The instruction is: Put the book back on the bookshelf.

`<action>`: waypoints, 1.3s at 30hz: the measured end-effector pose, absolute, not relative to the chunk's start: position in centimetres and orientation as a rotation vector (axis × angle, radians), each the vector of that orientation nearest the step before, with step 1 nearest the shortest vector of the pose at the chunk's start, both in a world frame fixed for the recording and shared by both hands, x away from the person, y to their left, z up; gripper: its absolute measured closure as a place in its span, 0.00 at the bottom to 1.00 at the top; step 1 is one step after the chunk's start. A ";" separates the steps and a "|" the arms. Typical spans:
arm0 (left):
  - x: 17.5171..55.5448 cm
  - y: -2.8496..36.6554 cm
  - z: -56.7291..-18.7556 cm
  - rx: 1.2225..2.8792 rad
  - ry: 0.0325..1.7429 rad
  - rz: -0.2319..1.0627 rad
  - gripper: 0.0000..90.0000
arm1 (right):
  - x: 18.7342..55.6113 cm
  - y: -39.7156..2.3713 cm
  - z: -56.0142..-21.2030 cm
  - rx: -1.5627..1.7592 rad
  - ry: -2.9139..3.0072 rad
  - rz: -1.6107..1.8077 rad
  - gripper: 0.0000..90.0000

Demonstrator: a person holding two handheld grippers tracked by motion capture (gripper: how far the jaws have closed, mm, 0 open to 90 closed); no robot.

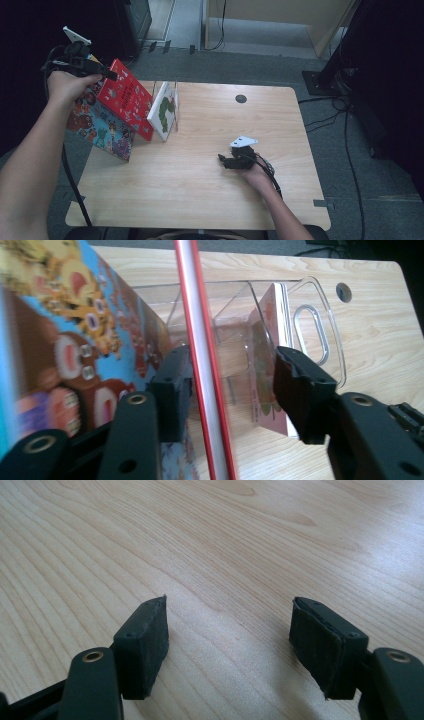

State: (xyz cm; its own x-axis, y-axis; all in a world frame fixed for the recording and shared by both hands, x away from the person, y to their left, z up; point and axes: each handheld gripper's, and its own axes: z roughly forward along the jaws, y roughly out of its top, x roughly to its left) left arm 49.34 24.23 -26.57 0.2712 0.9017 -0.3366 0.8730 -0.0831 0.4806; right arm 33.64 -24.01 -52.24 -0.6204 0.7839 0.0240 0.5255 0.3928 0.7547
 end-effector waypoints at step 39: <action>39.3 16.8 -27.5 1.960 1.263 0.064 0.48 | 33.1 -24.0 -52.3 1.100 2.374 1.057 0.17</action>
State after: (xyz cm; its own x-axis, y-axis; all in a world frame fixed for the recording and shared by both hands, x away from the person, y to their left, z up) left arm 39.32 16.82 -27.45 0.5031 0.7888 -0.3531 0.7493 -0.1945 0.6330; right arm 33.13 -24.00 -52.33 -0.6529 0.7572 0.0202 0.5218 0.4304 0.7366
